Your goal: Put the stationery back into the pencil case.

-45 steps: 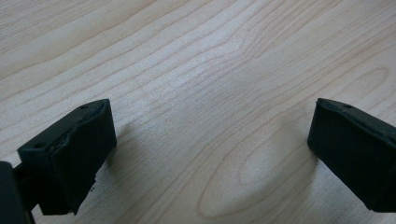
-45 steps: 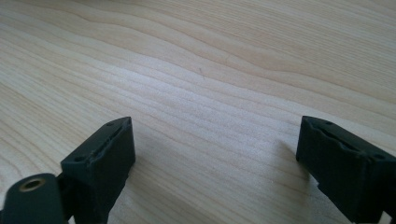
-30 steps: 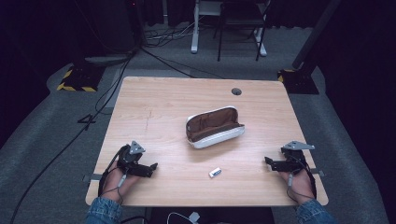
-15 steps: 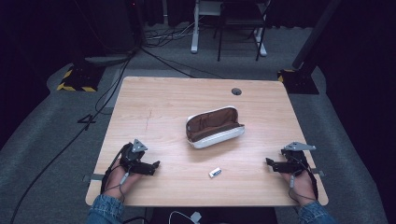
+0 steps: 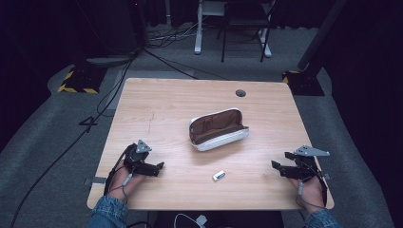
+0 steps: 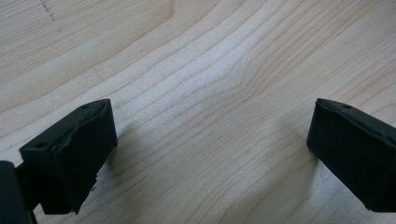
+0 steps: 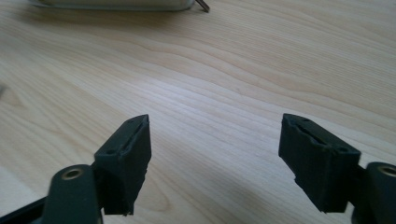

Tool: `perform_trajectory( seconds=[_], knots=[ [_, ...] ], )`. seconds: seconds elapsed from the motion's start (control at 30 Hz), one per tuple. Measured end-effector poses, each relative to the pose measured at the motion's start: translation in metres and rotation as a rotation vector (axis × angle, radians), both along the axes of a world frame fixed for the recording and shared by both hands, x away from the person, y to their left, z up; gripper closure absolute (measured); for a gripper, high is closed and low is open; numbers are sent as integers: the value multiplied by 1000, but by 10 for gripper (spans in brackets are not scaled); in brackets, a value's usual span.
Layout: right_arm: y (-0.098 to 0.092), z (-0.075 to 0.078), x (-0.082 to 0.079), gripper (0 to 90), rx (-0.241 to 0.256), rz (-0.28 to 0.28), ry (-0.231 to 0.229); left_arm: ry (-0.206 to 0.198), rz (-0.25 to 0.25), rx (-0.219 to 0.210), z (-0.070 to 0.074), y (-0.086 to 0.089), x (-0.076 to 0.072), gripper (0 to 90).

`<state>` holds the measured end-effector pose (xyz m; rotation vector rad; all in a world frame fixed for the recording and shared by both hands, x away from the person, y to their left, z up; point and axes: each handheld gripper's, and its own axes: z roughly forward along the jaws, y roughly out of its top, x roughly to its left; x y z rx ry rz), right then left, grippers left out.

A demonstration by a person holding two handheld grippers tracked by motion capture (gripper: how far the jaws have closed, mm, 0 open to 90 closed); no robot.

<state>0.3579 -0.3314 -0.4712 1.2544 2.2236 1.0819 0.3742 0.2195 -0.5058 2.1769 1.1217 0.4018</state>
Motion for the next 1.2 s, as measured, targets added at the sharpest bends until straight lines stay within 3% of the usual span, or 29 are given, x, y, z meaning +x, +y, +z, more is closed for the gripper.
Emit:
perform_trajectory(
  seconds=[0.3,0.47,0.6,0.77,0.97,1.2],
  knots=[
    [13,11,-10,334,13,38,-16,-5,-3,4,0,-2,1,36],
    [27,18,-14,371,59,115,-18,-6,3,3,1,-2,0,45],
    [36,21,-16,387,51,142,-27,-7,2,4,1,-2,0,45],
    [53,27,-20,437,68,223,-29,-7,9,3,1,-2,0,48],
    [84,28,-23,437,40,324,-48,-6,18,-4,0,-3,-2,48],
    [112,27,-23,421,28,395,-53,-8,20,-2,0,-3,-4,48]
  ],
)
